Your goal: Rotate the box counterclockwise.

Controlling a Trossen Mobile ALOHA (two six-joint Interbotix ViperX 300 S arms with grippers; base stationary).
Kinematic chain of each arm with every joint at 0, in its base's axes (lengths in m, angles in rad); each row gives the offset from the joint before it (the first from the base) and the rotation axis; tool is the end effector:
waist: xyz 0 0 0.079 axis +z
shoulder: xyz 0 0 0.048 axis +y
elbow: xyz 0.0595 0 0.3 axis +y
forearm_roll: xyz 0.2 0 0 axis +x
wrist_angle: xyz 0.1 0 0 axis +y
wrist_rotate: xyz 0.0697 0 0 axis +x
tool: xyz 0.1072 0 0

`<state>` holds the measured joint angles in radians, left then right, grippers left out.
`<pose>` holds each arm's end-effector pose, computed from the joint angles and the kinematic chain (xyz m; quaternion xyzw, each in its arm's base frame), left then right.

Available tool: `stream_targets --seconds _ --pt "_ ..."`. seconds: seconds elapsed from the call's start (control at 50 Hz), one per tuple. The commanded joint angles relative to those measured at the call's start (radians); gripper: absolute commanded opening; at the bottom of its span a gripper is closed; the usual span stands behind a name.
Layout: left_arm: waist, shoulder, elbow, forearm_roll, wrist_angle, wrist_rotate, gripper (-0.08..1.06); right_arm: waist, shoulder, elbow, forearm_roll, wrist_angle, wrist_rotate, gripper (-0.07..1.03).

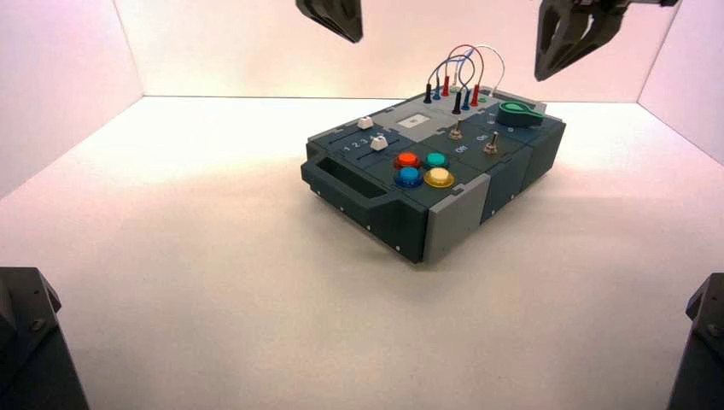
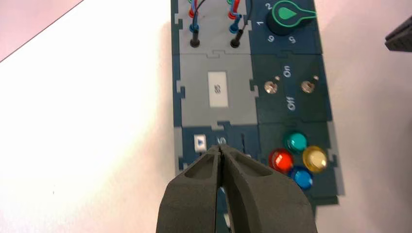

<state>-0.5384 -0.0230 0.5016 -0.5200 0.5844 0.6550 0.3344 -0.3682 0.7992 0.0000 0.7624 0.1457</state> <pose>0.3278 -0.2523 0.1470 0.1462 0.4362 -0.3960 0.7947 0.2695 0.0936 0.1385 -0.0339 0.5626 0.0970 0.8203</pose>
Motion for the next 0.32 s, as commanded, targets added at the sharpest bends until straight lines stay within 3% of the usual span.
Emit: stream_targets --seconds 0.02,0.32 --pt "0.0 -0.074 0.032 -0.002 -0.017 -0.003 -0.03 0.005 -0.035 0.011 0.002 -0.003 -0.018 -0.02" --pt "-0.003 -0.092 0.052 -0.002 -0.015 -0.014 -0.03 0.005 -0.043 0.043 -0.002 -0.026 -0.038 -0.02"
